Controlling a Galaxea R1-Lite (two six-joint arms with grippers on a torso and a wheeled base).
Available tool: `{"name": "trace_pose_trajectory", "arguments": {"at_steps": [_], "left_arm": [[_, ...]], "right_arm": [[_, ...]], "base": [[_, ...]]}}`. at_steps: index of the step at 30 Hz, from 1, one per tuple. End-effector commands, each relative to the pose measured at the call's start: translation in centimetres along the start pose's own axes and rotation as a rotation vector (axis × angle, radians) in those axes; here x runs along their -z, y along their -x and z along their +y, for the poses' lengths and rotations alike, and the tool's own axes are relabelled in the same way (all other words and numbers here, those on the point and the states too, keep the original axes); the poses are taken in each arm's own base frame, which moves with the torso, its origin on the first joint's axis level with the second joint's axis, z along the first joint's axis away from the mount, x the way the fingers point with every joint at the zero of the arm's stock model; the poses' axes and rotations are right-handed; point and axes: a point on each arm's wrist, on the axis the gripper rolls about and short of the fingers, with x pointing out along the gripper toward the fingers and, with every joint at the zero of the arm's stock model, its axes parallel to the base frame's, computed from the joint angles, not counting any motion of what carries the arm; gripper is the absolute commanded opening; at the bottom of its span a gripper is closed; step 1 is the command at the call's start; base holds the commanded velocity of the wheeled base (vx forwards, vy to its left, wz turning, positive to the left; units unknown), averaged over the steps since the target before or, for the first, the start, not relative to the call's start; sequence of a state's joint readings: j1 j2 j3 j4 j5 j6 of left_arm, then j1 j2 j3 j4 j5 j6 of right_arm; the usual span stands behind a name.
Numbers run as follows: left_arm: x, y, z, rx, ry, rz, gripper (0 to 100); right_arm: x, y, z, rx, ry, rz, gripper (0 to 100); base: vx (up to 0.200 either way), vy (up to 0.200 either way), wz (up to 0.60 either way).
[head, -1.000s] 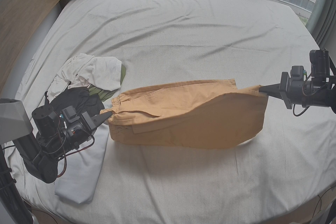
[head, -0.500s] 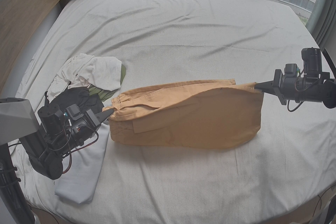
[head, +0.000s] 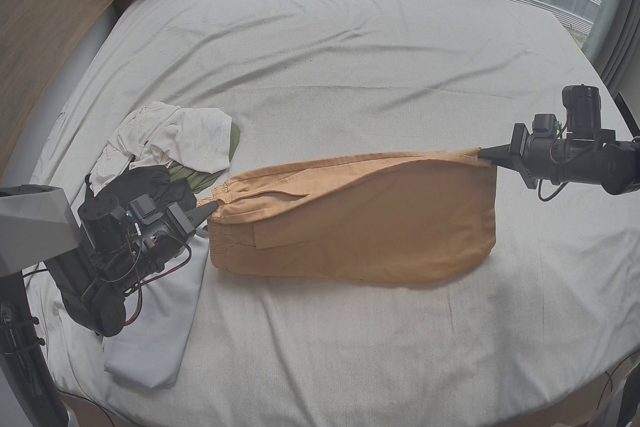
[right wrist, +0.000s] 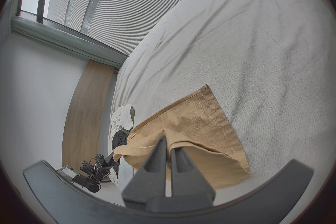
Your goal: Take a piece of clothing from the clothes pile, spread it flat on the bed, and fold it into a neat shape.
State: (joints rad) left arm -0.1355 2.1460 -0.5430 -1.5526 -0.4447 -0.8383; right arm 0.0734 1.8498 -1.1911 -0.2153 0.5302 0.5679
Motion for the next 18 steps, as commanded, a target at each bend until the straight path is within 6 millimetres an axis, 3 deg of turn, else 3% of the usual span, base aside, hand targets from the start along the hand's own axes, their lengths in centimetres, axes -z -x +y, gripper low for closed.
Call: {"name": "trace_pose_trajectory", "arguments": {"at_steps": [1, 9, 10, 12, 13, 18], "left_arm": [[0.1, -0.2, 0.3, -0.001, 0.002, 0.001, 0], [-0.5, -0.6, 0.3, 0.002, 0.024, -0.029, 0], [-0.5, -0.7, 0.3, -0.001, 0.027, -0.032, 100], [-0.4, -0.7, 0.3, -0.004, 0.029, -0.032, 100], [-0.4, -0.7, 0.3, -0.002, 0.029, -0.029, 100], [-0.8, -1.1, 0.6, -0.013, 0.022, -0.058, 100]], "right_arm": [[-0.1, -0.9, -0.6, 0.005, -0.006, 0.009, 0], [-0.6, -1.9, -0.9, -0.007, 0.004, 0.005, 0], [-0.6, -2.0, -1.0, -0.008, 0.006, 0.003, 0], [-0.6, -2.2, -1.0, -0.012, 0.013, -0.003, 0], [-0.6, -2.3, -1.1, -0.015, 0.016, -0.008, 100], [-1.0, -2.9, -1.2, -0.029, 0.034, -0.05, 100]], "base": [[0.0, 0.0, 0.0], [0.0, 0.0, 0.0], [0.0, 0.0, 0.0], [0.0, 0.0, 0.0], [0.0, 0.0, 0.0], [0.0, 0.0, 0.0]]}}
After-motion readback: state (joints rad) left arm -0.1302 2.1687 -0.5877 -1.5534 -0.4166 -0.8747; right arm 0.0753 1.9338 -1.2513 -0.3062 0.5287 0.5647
